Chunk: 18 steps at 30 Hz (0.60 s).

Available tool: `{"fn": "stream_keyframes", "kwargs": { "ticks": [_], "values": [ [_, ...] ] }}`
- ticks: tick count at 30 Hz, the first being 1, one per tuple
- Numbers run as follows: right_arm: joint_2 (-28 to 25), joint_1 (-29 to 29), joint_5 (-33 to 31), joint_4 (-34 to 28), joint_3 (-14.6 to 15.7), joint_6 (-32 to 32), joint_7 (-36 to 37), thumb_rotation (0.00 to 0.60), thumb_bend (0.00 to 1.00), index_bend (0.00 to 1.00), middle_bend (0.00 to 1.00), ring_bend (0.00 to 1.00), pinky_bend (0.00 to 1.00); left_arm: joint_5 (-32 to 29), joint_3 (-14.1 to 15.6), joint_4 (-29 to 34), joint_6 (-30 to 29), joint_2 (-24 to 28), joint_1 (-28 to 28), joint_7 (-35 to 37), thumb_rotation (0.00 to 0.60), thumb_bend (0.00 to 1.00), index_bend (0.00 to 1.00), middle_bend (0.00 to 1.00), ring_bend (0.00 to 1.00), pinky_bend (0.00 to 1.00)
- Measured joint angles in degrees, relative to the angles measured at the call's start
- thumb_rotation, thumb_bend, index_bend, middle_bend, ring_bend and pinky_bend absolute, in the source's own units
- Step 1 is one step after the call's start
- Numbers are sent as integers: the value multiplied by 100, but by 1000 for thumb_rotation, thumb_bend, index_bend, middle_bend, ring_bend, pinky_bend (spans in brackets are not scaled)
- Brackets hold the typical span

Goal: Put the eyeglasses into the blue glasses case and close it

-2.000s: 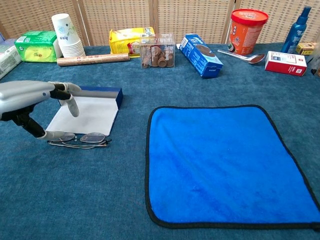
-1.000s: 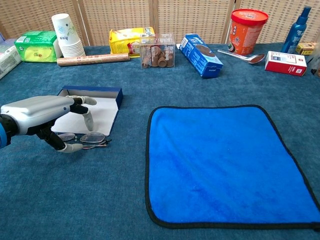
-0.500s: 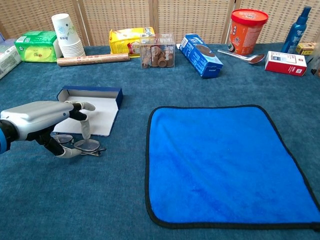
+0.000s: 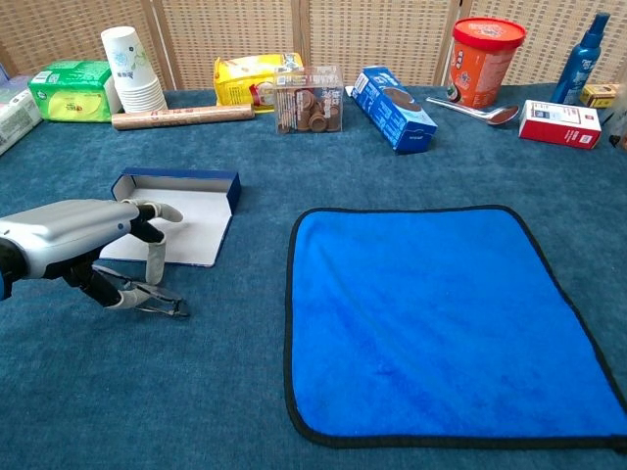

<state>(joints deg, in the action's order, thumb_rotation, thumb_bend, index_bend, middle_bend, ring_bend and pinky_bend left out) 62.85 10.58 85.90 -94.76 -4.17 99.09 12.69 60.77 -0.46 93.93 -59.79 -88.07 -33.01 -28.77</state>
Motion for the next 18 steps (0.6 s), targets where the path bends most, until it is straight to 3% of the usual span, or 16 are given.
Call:
{"fn": "stream_keyframes", "kwargs": {
  "ticks": [12, 18],
  "values": [
    [-8, 24, 29, 0, -14, 47, 61, 339, 340, 68, 126, 0, 56, 97, -163, 3, -163, 89, 25, 84, 532, 379, 572, 129, 0, 64],
    [-3, 47, 38, 21, -22, 88, 116, 341, 339, 66, 126, 0, 56, 66, -516, -167, -138, 161, -143, 147, 538, 377, 567, 130, 0, 63]
  ]
}}
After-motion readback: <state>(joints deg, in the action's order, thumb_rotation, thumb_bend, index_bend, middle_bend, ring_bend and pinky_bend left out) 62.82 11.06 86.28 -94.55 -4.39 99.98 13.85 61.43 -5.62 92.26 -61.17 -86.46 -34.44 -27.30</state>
